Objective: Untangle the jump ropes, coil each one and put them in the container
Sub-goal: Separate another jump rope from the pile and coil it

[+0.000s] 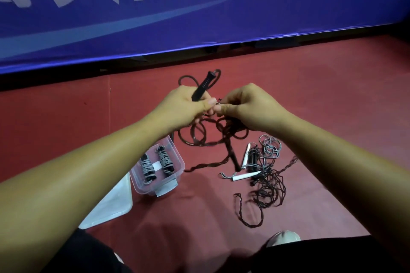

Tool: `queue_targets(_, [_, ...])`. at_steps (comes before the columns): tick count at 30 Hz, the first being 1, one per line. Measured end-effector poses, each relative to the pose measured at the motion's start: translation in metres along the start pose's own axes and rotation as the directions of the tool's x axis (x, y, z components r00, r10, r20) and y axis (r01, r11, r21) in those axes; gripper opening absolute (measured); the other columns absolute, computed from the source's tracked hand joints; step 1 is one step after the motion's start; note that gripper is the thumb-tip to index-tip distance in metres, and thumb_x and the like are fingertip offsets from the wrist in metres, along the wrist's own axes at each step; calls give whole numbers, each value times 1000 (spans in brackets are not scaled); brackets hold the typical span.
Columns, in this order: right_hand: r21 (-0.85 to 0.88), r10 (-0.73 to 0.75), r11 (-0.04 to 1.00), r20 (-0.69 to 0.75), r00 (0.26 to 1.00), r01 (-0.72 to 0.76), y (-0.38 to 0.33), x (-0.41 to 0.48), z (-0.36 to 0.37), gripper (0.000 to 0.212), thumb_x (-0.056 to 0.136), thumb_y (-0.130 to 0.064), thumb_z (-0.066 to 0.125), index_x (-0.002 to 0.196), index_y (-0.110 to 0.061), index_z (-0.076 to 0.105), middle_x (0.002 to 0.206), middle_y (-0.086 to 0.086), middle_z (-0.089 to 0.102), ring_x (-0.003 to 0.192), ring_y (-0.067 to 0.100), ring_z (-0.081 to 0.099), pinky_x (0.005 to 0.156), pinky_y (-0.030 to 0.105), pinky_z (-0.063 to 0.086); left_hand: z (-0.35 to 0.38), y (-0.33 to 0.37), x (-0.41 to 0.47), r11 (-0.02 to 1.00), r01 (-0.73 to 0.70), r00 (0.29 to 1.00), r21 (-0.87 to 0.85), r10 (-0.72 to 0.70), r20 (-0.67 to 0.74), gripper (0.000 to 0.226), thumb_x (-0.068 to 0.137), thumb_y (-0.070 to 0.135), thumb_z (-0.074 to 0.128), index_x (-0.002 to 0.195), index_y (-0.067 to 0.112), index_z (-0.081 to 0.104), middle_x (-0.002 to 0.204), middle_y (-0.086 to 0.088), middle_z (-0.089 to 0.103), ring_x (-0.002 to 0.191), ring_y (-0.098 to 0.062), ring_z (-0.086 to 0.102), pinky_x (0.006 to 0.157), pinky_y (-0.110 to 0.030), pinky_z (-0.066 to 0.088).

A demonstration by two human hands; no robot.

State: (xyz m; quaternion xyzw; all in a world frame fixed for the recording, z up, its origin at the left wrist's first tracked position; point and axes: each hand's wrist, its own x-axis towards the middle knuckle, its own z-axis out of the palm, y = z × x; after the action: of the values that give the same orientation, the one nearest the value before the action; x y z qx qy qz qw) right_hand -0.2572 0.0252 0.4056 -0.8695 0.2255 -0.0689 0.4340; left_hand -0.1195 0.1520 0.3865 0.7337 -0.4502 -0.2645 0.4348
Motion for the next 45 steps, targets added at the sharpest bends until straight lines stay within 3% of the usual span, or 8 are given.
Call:
queue_targets(5, [-378, 112, 925, 145, 983, -50, 44, 4, -8, 22, 93, -28, 68, 78, -12, 68, 70, 9, 67, 56, 10, 53, 57, 29, 42, -19, -8, 9, 984, 140, 975, -107, -156, -159, 33, 93, 17, 64, 60, 16, 63, 44, 5, 46, 44, -14, 38, 51, -25, 30])
queue_targets(11, [-401, 199, 904, 99, 975, -144, 81, 8, -22, 14, 94, -26, 67, 87, -14, 71, 67, -7, 62, 58, 6, 55, 48, 9, 37, -40, -19, 18, 943, 236, 930, -234, -289, -228, 31, 97, 10, 58, 66, 6, 58, 36, 10, 39, 33, -5, 31, 37, -15, 24])
queue_targets(19, [-477, 284, 854, 97, 954, -206, 103, 6, -35, 19, 94, -23, 66, 76, -26, 66, 76, 2, 68, 71, 19, 61, 65, 28, 49, -54, -37, 25, 894, 318, 863, -316, -411, -295, 28, 98, 9, 54, 70, 7, 55, 38, 9, 46, 33, -5, 33, 35, -15, 26])
queue_targets(22, [-442, 211, 881, 49, 976, -168, 90, 4, -30, 16, 95, -21, 64, 80, -20, 70, 72, 0, 64, 70, 19, 60, 59, 25, 46, -65, -48, 29, 923, 384, 888, 32, -360, -284, 25, 97, 16, 58, 74, 8, 62, 61, -6, 56, 55, -20, 52, 53, -25, 39])
queue_targets(25, [-182, 149, 973, 15, 989, -144, 71, 0, -21, 14, 94, -18, 67, 92, -5, 73, 83, 18, 72, 67, 19, 64, 66, 32, 57, -58, -46, 24, 714, 313, 949, 626, -265, -172, 16, 94, 21, 62, 99, 6, 63, 93, -16, 60, 91, -34, 59, 72, -32, 38])
queue_targets(27, [-68, 114, 991, 1, 993, -114, 57, 1, -17, 13, 94, -19, 68, 91, -7, 74, 84, 19, 73, 66, 17, 64, 68, 37, 58, -45, -35, 19, 684, 213, 976, 698, -173, -129, 19, 94, 19, 61, 105, 4, 63, 100, -18, 57, 99, -37, 58, 76, -33, 37])
queue_targets(33, [4, 37, 999, 102, 994, -37, 22, -3, -8, 16, 93, -19, 69, 83, -8, 74, 65, 2, 62, 56, 10, 51, 55, 22, 43, -10, 10, 0, 980, -51, 999, 191, 54, -6, 16, 97, 26, 59, 110, 25, 70, 105, 8, 70, 98, -6, 62, 84, -21, 44])
queue_targets(45, [-144, -86, 985, 49, 995, 92, 24, 1, -11, 12, 89, -19, 74, 80, -27, 73, 70, -4, 73, 61, 7, 66, 61, 23, 54, 5, 9, 4, 966, 158, 982, -203, -133, 135, 31, 97, 19, 60, 68, 10, 55, 49, -1, 37, 45, -14, 28, 50, -27, 19])
